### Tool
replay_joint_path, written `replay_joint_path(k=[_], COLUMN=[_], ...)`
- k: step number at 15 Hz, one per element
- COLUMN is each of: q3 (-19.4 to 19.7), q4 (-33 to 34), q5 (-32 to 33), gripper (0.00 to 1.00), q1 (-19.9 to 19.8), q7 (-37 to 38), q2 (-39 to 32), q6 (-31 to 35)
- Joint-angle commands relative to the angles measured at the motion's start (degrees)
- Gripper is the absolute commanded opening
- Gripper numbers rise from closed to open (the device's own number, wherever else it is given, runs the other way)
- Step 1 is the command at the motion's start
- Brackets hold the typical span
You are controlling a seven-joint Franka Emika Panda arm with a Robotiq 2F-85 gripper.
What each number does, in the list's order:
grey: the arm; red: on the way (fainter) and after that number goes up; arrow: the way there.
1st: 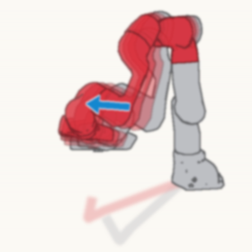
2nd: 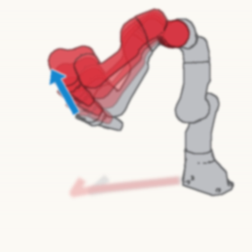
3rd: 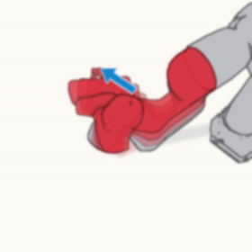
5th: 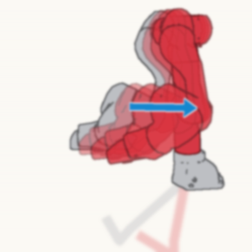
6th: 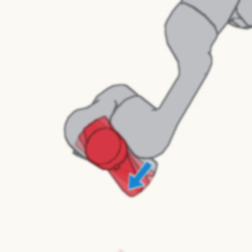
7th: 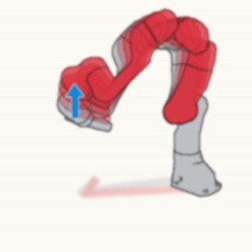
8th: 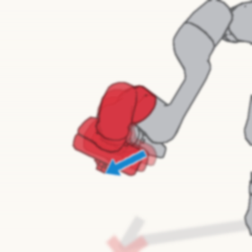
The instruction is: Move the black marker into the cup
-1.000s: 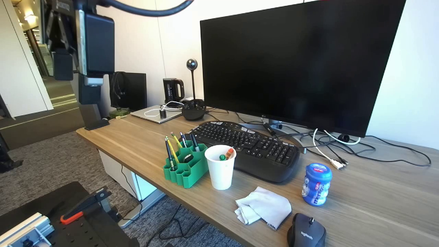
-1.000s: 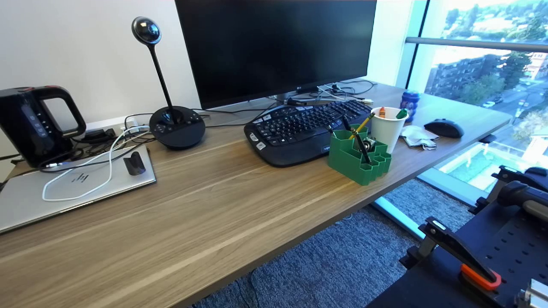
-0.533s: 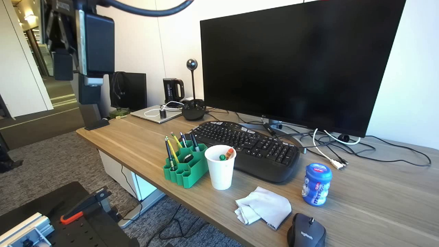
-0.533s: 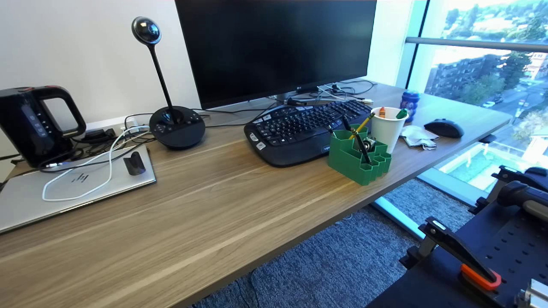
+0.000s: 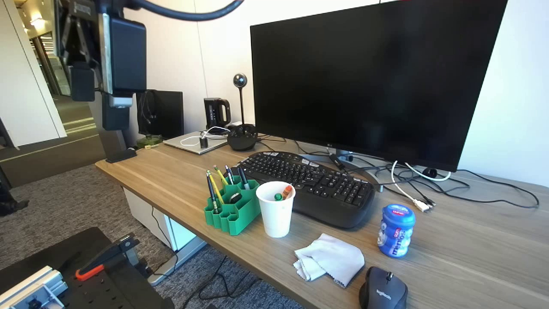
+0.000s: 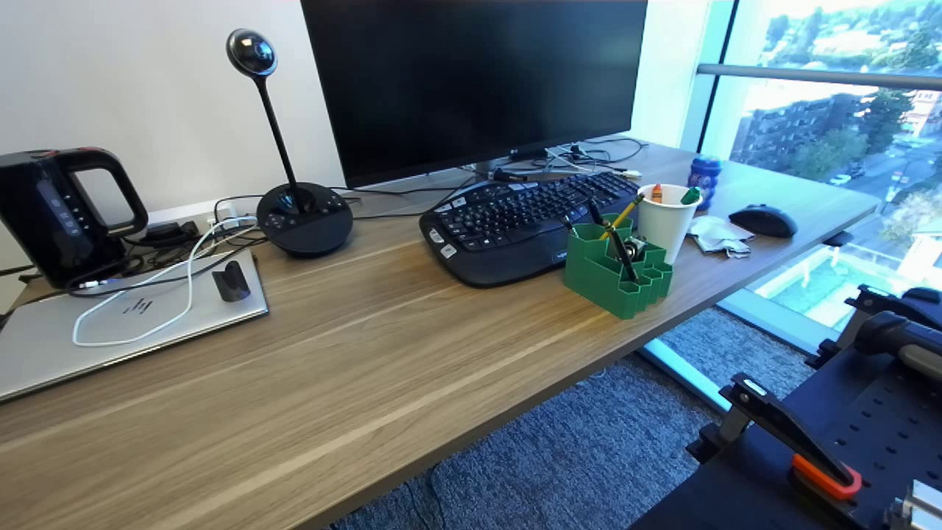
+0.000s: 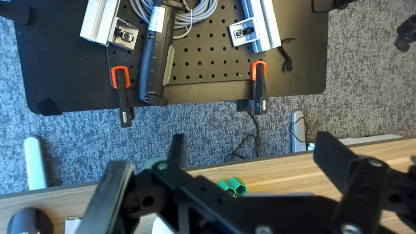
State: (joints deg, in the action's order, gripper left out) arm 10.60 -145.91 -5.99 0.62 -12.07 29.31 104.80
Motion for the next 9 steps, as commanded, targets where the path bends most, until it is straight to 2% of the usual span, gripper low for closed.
replay_joint_path(k=[1,5,9], q3=[-2.28,-4.41,-5.7], q4=[3.03,6.47,10.42], q5=[-1.11,-1.21,-1.89], gripper=[1.0,1.0,1.0], q1=[-0.8,-0.48,-0.08], q7=[1.82,5.47,6.19], q2=[-4.21,-9.35,-14.48], q6=[1.47,4.22,3.29])
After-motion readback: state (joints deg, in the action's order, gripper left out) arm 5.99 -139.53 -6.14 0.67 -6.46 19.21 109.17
